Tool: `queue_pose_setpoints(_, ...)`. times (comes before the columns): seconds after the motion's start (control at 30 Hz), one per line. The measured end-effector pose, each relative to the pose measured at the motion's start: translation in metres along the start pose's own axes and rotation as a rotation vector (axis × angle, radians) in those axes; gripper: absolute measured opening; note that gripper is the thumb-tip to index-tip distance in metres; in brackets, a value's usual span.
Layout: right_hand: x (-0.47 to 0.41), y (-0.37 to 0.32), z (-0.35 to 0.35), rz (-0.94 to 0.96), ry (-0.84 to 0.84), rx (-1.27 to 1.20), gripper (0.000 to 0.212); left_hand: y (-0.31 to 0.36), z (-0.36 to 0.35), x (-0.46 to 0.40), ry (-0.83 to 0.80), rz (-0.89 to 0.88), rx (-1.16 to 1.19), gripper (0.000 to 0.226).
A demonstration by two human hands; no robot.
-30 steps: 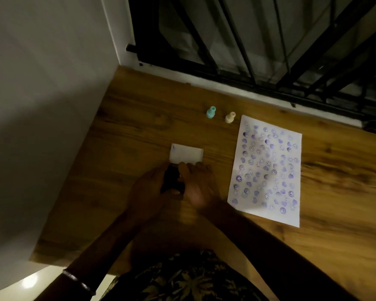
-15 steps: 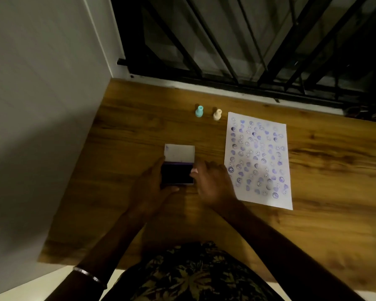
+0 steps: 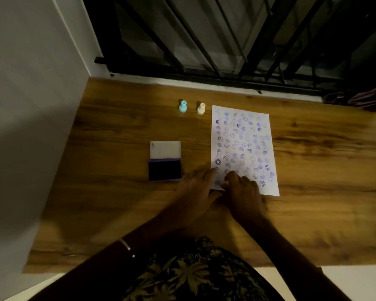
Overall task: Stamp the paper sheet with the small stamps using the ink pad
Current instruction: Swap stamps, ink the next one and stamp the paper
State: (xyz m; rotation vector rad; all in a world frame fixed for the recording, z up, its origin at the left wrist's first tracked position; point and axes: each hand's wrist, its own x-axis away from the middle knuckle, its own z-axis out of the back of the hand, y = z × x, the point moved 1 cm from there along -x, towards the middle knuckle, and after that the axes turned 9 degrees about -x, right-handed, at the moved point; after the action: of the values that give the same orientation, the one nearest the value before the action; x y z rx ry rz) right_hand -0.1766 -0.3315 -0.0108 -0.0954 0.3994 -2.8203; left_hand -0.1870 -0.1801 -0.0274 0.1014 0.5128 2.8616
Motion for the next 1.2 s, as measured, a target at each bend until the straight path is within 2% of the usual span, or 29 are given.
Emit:
queue_pose_setpoints(0.07, 0.003, 0.003, -0.002, 0.014, 0.027, -0.004, 0.033, 0.002, -0.009, -0.006, -0.027, -0.004, -0.034, 0.072)
queue_pose_setpoints(0.37, -0.002, 0.008, -0.005, 0.043, 0.03, 0.006, 0.022, -0.004, -0.026, -0.004, 0.001, 0.002, -0.06, 0.066)
queue_pose_setpoints(0.53, -0.007, 0.008, -0.007, 0.042, -0.042, 0.024, 0.031, -0.001, -0.024, -0.002, 0.009, 0.005, -0.033, 0.064)
queue_pose_setpoints(0.63, -0.01, 0.009, -0.009, 0.028, -0.04, 0.037, 0.026, 0.0, -0.024, -0.002, 0.006, 0.015, -0.012, 0.063)
queue_pose_setpoints(1.0, -0.011, 0.01, -0.014, -0.006, -0.016, 0.057, 0.032, 0.001, -0.022, -0.005, -0.026, -0.002, -0.005, 0.064)
queue_pose_setpoints(1.2, -0.01, 0.013, -0.008, 0.088, -0.014, 0.08, 0.027, 0.002, -0.019, -0.001, 0.011, -0.008, -0.135, 0.061)
